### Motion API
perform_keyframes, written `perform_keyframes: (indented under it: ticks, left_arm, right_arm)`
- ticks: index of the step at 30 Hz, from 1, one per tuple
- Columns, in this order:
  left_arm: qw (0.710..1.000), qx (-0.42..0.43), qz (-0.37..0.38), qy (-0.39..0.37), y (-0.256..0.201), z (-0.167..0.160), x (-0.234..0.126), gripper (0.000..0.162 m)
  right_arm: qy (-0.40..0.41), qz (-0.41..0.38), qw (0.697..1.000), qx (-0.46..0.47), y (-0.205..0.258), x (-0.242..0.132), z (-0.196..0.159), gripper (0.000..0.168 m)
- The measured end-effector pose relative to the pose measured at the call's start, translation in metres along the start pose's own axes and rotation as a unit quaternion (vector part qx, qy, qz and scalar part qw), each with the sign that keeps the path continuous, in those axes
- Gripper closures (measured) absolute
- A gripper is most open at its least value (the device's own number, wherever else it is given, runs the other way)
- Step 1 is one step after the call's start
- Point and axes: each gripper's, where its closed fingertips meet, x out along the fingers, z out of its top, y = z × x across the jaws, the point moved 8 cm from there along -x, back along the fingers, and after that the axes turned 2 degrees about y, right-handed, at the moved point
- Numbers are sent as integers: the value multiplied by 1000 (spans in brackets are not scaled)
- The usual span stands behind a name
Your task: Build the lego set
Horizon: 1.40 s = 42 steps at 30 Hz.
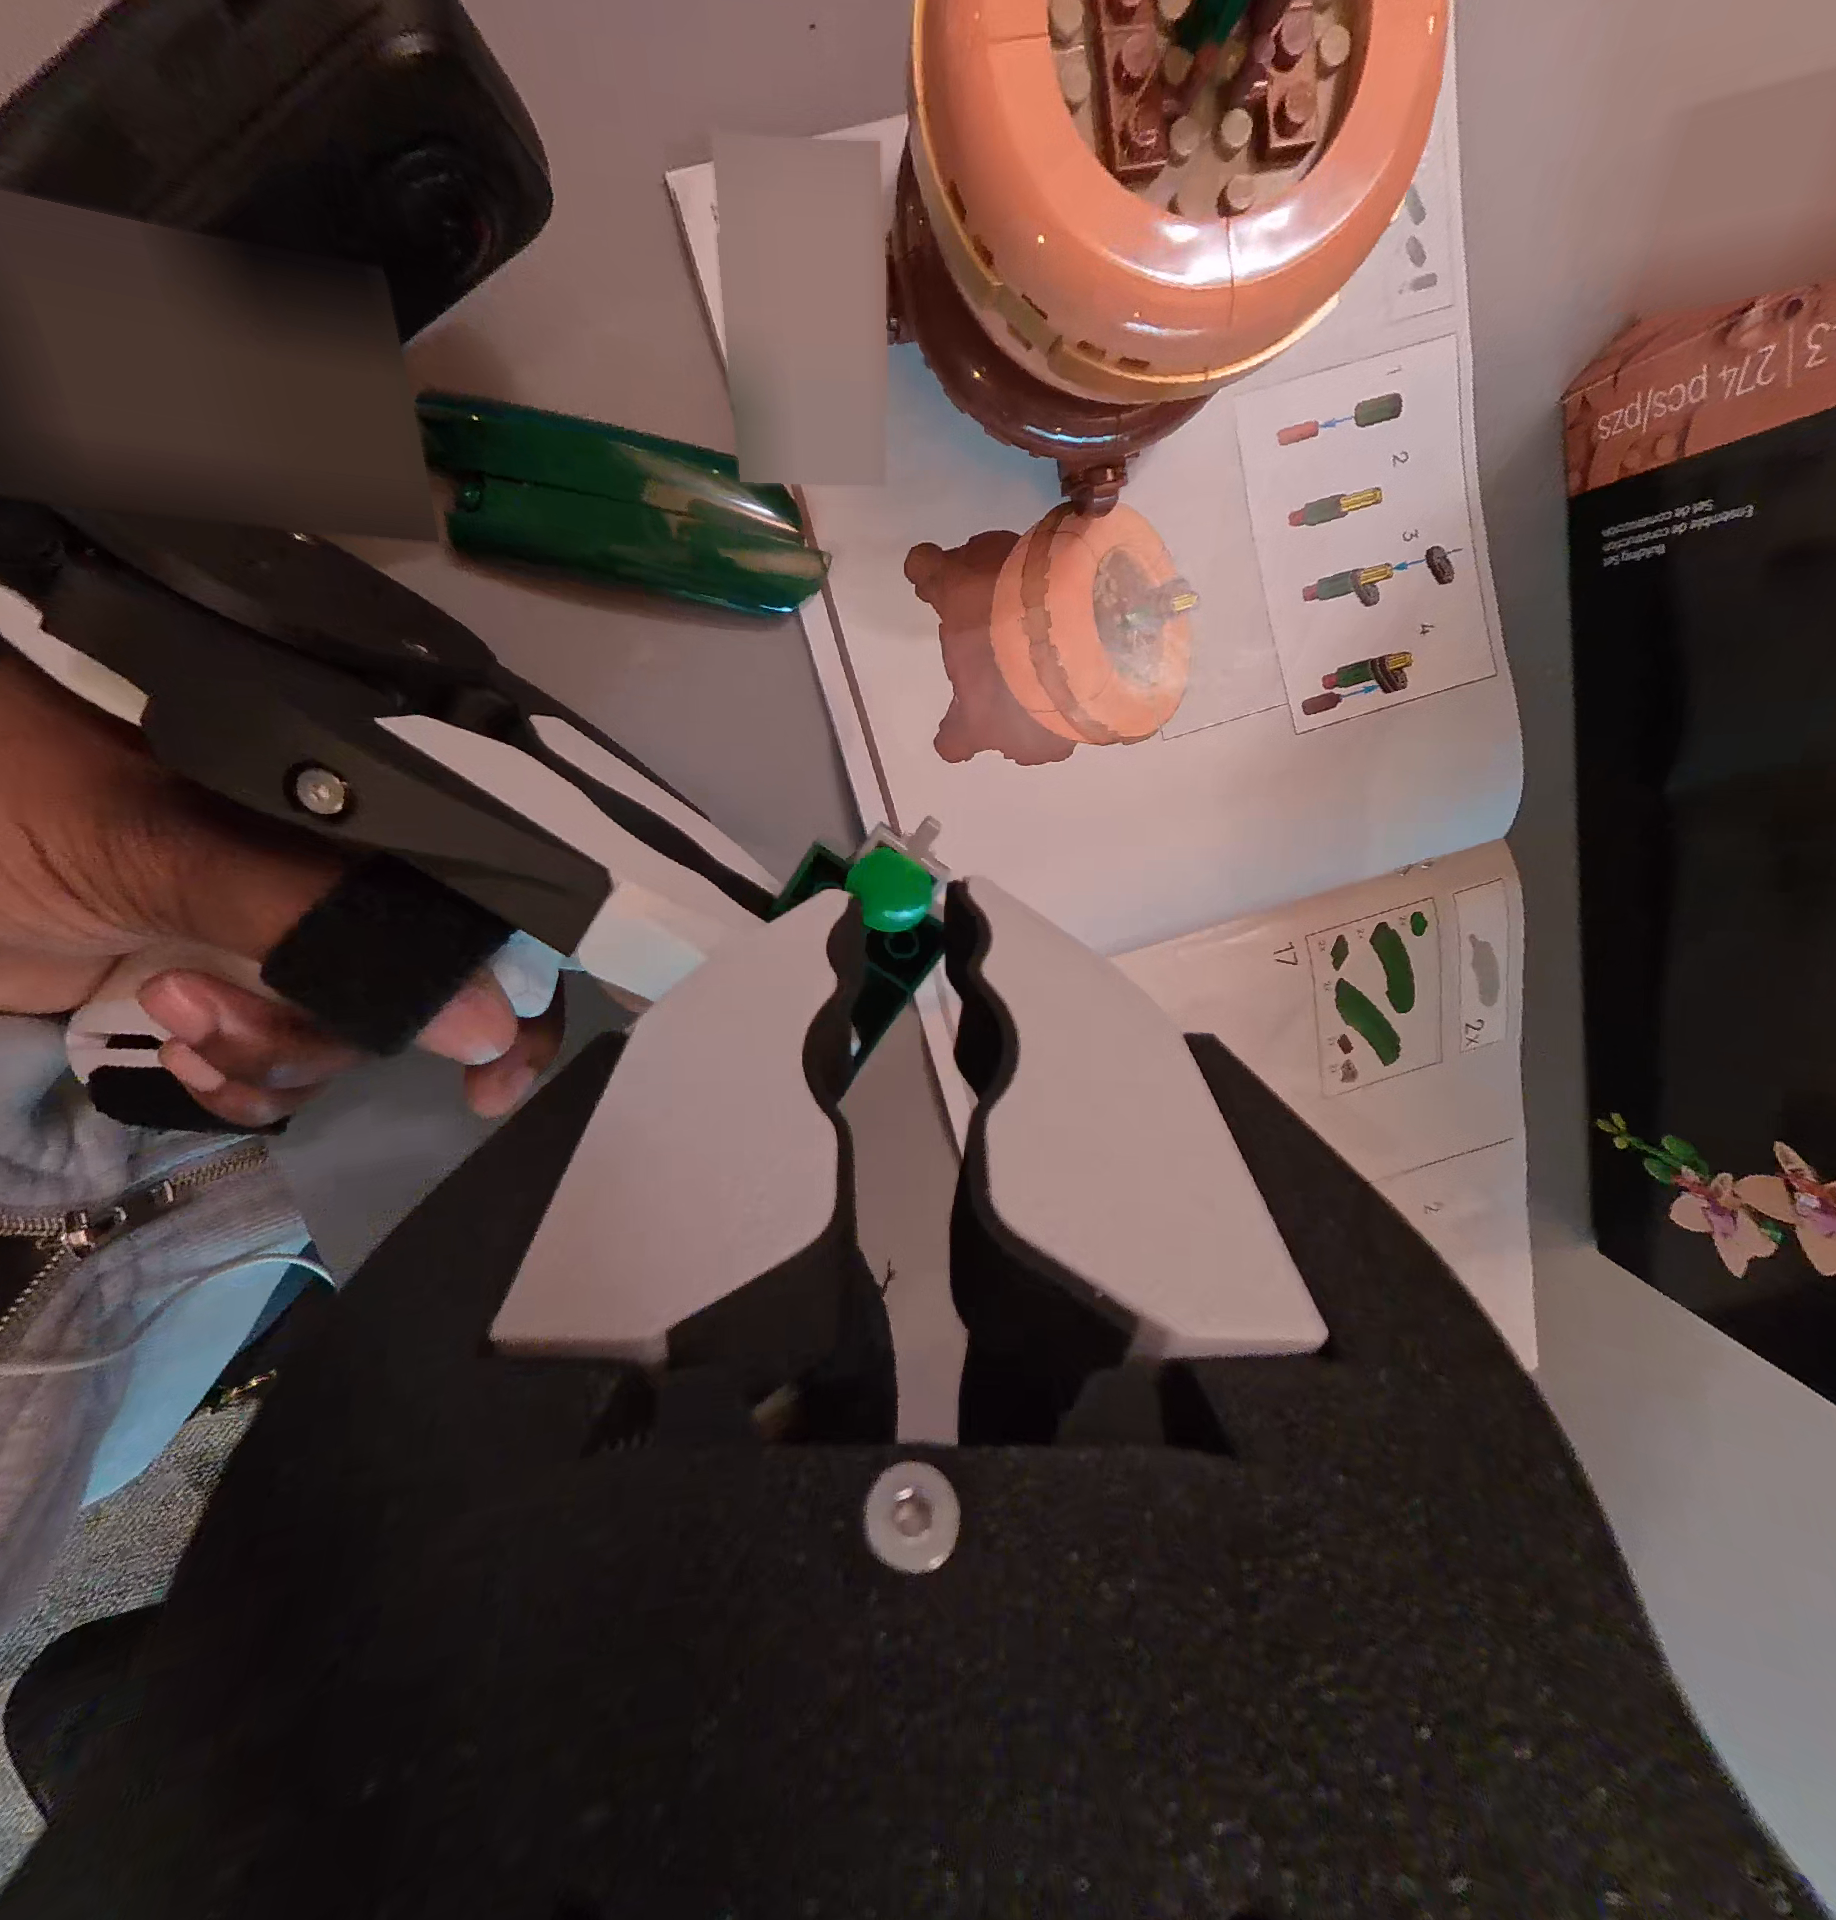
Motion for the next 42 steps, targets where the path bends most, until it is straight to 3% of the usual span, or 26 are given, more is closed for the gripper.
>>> perform_keyframes:
  ticks: [4,7,10,16,26,30,35,42]
  left_arm:
    - [1000,-1,-4,2,0,1,-1,154]
    - [1000,5,-20,14,-5,0,-1,154]
    - [999,10,-42,25,-12,-1,-1,154]
    - [996,34,-73,34,-22,-2,-1,154]
    - [993,74,-88,33,-27,0,-1,154]
    - [983,161,-80,29,-34,0,-2,153]
    - [945,320,-71,13,-47,1,-4,153]
    - [882,465,-76,32,-56,3,-4,149]
  right_arm:
    - [-54,33,998,30,-14,-14,-6,129]
    - [-136,152,972,113,-37,-14,-22,108]
    - [-204,337,901,180,-51,-8,-34,117]
    - [-243,457,836,182,-42,11,-37,123]
    - [-288,504,795,177,-37,18,-34,153]
    - [-323,508,783,154,-36,11,-33,156]
    - [-379,481,786,82,-32,-9,-29,158]
    - [-418,439,793,57,-26,-22,-35,159]
